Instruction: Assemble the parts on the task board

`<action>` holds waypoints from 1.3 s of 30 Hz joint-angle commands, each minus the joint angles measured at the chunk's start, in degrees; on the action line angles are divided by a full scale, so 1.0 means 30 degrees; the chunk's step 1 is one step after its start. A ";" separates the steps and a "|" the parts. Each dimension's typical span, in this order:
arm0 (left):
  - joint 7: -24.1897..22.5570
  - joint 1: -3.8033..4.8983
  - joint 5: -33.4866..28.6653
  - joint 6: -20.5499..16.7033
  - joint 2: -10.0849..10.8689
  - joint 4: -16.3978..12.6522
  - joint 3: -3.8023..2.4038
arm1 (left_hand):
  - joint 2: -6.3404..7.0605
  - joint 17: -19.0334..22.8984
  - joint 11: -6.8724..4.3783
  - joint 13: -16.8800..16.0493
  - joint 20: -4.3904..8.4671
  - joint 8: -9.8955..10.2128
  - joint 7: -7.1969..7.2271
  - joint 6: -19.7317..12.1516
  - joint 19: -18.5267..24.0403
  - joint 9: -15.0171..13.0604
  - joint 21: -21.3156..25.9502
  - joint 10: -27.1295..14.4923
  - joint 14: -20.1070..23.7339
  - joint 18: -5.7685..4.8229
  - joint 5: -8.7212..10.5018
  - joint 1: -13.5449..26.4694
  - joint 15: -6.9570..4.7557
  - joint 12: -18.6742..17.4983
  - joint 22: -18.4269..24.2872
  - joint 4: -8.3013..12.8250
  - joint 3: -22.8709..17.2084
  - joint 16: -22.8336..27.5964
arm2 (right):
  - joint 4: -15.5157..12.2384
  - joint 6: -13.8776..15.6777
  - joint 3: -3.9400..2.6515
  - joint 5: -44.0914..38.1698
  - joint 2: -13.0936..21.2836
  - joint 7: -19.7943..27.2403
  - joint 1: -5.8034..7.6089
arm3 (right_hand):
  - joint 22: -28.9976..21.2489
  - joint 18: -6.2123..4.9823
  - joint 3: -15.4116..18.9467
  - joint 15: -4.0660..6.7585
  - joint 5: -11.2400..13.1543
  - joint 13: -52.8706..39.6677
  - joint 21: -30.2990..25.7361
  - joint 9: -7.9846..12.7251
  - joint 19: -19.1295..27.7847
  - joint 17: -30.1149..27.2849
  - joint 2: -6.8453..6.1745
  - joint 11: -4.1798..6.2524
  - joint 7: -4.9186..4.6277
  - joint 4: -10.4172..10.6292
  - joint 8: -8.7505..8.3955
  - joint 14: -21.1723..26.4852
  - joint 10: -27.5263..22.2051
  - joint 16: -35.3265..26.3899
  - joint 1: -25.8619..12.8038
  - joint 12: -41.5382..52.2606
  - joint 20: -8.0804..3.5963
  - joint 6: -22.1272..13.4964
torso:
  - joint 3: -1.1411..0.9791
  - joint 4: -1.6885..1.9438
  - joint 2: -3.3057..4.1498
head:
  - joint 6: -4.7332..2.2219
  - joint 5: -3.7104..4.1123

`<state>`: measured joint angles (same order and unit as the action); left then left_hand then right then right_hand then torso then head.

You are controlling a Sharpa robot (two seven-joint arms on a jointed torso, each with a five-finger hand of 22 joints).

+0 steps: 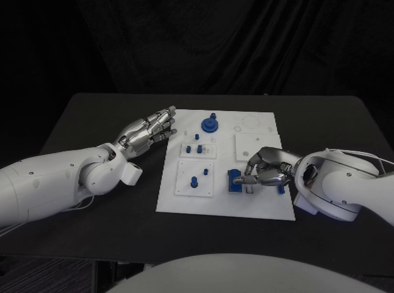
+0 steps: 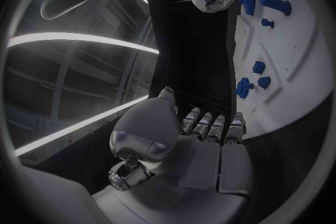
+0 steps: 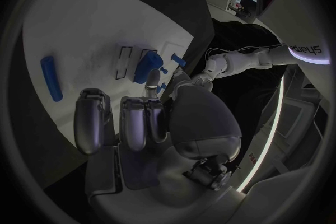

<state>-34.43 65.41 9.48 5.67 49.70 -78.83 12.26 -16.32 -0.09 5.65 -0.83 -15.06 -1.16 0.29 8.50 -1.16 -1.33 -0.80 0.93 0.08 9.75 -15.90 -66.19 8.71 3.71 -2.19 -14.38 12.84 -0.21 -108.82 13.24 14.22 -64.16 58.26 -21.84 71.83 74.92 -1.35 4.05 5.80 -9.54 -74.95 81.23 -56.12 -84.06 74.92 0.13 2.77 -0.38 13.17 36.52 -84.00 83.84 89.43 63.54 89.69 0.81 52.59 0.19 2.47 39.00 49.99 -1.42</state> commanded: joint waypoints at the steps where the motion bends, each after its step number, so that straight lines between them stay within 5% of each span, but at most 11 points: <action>1: -0.0177 -0.0047 0.0020 0.0278 -0.0007 -0.0037 -0.0016 | -0.0023 0.0030 0.0103 -0.0026 -0.0100 -0.0127 -0.0122 0.0010 -0.0045 -0.0023 -0.0066 -0.0040 -0.0027 0.0174 -0.0053 -0.0194 0.0107 0.0111 -0.0014 0.0136 0.0016 0.0070 | 0.0111 -0.0785 -0.0003 -0.1394 0.0043 -0.0289 -0.0065 | 0.4042 -0.0296 0.0127 0.0182 -0.0108 -0.5018 -0.0059 -0.0648 -0.0593 0.4536 0.0014 0.0174 0.0000 -0.0118 0.0621 -0.1891 0.2055 -0.0051 0.0291 0.0102 -0.0186 -0.0257 | 0.0009 0.0007 -0.0013 | 0.0002 0.0038; 5: -0.0151 -0.0048 0.0020 0.0304 -0.0027 -0.0032 -0.0016 | -0.0024 0.0030 0.0092 -0.0030 -0.0107 -0.0138 -0.0143 0.0061 -0.0049 -0.0032 -0.0070 -0.0037 -0.0027 0.0169 -0.0085 -0.0213 0.0132 0.0131 -0.0019 0.0170 0.0001 0.0070 | 0.0231 -0.1064 -0.0003 -0.1919 0.0054 -0.0407 -0.0115 | 0.4036 -0.0300 0.0237 0.0269 -0.0116 -0.5018 -0.0095 -0.1914 -0.0589 0.4504 0.0116 0.0282 0.0124 -0.0449 0.1753 -0.1884 0.2055 -0.0068 0.0851 0.0102 -0.0275 -0.0613 | 0.0028 0.0015 -0.0016 | 0.0002 0.0030; 7: -0.0140 -0.0048 0.0020 0.0317 -0.0032 -0.0027 -0.0016 | -0.0024 0.0030 0.0092 -0.0030 -0.0107 -0.0138 -0.0143 0.0061 -0.0049 -0.0032 -0.0070 -0.0037 -0.0027 0.0169 -0.0085 -0.0213 0.0132 0.0131 -0.0019 0.0170 0.0001 0.0070 | 0.0331 -0.1157 -0.0003 -0.2133 0.0025 -0.0365 -0.0134 | 0.4058 -0.0286 0.0323 0.0334 -0.0110 -0.5018 -0.0040 -0.3247 -0.0620 0.4523 0.0188 0.0357 0.0219 -0.0583 0.3518 -0.1889 0.2055 -0.0059 0.1006 0.0102 -0.0327 0.0295 | 0.0034 0.0022 -0.0014 | 0.0002 0.0039; 8: -0.0136 -0.0048 0.0020 0.0321 -0.0032 -0.0027 -0.0016 | -0.0024 0.0030 0.0092 -0.0030 -0.0107 -0.0138 -0.0143 0.0061 -0.0049 -0.0032 -0.0070 -0.0037 -0.0027 0.0169 -0.0085 -0.0213 0.0132 0.0131 -0.0019 0.0170 0.0001 0.0070 | 0.0370 -0.1199 -0.0003 -0.2186 0.0009 -0.0357 -0.0139 | 0.4081 -0.0269 0.0398 0.0388 -0.0109 -0.5018 0.0027 -0.4455 -0.0654 0.4538 0.0237 0.0421 0.0300 -0.0673 0.5249 -0.1893 0.2055 -0.0052 0.1082 0.0102 -0.0375 0.1397 | 0.0036 0.0020 -0.0012 | 0.0002 0.0045; 10: -0.0133 -0.0048 0.0020 0.0326 -0.0035 -0.0024 -0.0016 | -0.0024 0.0030 0.0092 -0.0030 -0.0107 -0.0138 -0.0143 0.0061 -0.0049 -0.0032 -0.0070 -0.0037 -0.0027 0.0169 -0.0085 -0.0213 0.0132 0.0131 -0.0019 0.0170 0.0001 0.0070 | 0.0442 -0.1281 -0.0003 -0.2263 -0.0028 -0.0366 -0.0146 | 0.4085 -0.0266 0.0442 0.0418 -0.0113 -0.5018 0.0035 -0.4970 -0.0659 0.4555 0.0276 0.0463 0.0341 -0.0726 0.5931 -0.1897 0.2055 -0.0043 0.1124 0.0102 -0.0404 0.1789 | 0.0041 0.0016 -0.0010 | 0.0002 0.0044; 21: -0.0132 -0.0051 0.0020 0.0352 -0.0049 -0.0001 -0.0016 | -0.0026 0.0030 0.0087 -0.0030 -0.0111 -0.0141 -0.0158 0.0071 -0.0047 -0.0033 -0.0067 -0.0038 -0.0027 0.0167 -0.0093 -0.0217 0.0140 0.0131 -0.0014 0.0182 -0.0005 0.0070 | 0.0857 -0.1337 -0.0003 -0.2402 -0.0324 -0.0396 -0.0238 | 0.4088 -0.0263 0.0435 0.0478 -0.0135 -0.5018 0.0040 -0.5542 -0.0664 0.4569 0.0357 0.0530 0.0416 -0.1027 0.6458 -0.1900 0.2055 -0.0037 0.1527 0.0102 -0.0465 0.1898 | 0.0039 0.0012 -0.0025 | 0.0002 -0.0017; 39: -0.0118 -0.0066 0.0020 0.0433 -0.0116 0.0056 -0.0016 | -0.0035 0.0030 0.0069 -0.0027 -0.0122 -0.0138 -0.0214 0.0051 -0.0047 -0.0029 -0.0067 -0.0042 -0.0027 0.0162 -0.0111 -0.0223 0.0156 0.0122 -0.0011 0.0208 -0.0020 0.0070 | 0.1026 -0.1621 -0.0004 -0.2416 -0.0729 -0.0325 -0.0422 | 0.4097 -0.0256 0.0335 0.0507 -0.0139 -0.5018 0.0066 -0.5737 -0.0678 0.4596 0.0523 0.0557 0.0449 -0.1273 0.6560 -0.1906 0.2055 -0.0023 0.1893 0.0102 -0.0495 0.1883 | 0.0027 0.0032 -0.0023 | 0.0002 -0.0047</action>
<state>-34.16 65.35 9.48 6.02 49.45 -78.64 12.26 -16.32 -0.06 5.65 -0.83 -15.06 -1.39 0.09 8.71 -1.16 -1.37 -0.80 0.93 0.08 9.75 -15.90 -66.19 8.71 3.71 -2.19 -14.06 12.85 -0.21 -105.52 9.29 14.23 -70.93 56.11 -22.04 70.76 74.91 -1.36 5.04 6.92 -9.73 -74.92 81.21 -73.28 -84.05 74.92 1.67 4.21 0.73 9.62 55.98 -83.88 84.04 89.43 68.76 89.69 -0.41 58.00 0.29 2.58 38.93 49.99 -1.54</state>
